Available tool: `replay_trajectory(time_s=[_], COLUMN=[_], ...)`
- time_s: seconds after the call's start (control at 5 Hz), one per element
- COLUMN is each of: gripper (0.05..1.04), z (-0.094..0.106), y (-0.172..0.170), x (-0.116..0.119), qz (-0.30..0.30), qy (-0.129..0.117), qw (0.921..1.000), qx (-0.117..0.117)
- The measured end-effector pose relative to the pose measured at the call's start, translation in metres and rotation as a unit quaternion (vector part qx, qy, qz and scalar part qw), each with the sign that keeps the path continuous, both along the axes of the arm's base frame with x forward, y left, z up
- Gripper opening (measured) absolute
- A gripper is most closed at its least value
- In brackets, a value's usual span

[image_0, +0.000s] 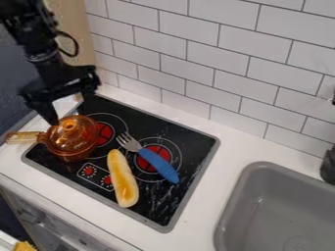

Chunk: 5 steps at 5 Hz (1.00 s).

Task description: Take the bread and put on the left side of the stove

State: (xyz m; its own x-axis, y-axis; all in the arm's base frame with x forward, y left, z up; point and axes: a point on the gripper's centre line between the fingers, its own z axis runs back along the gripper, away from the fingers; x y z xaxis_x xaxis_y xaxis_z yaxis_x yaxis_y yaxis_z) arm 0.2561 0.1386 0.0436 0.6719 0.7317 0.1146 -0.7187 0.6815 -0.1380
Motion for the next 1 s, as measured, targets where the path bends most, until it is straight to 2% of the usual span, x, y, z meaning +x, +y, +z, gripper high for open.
replay_trajectory(time_s=[0.4, 0.6, 0.8, 1.0], gripper=[1.000, 1.000, 1.000, 1.000], z=[-0.010, -0.039, -0.063, -0.070], y=[-0.045, -0.062, -0.069, -0.073], x=[-0.004, 0.000, 0.003, 0.005], qz=[-0.072, -0.097, -0.110, -0.115], qy=[0.002, 0.033, 0.038, 0.041], qw=[0.9974, 0.9947, 0.9931, 0.9926], qx=[-0.002, -0.006, -0.008, 0.005])
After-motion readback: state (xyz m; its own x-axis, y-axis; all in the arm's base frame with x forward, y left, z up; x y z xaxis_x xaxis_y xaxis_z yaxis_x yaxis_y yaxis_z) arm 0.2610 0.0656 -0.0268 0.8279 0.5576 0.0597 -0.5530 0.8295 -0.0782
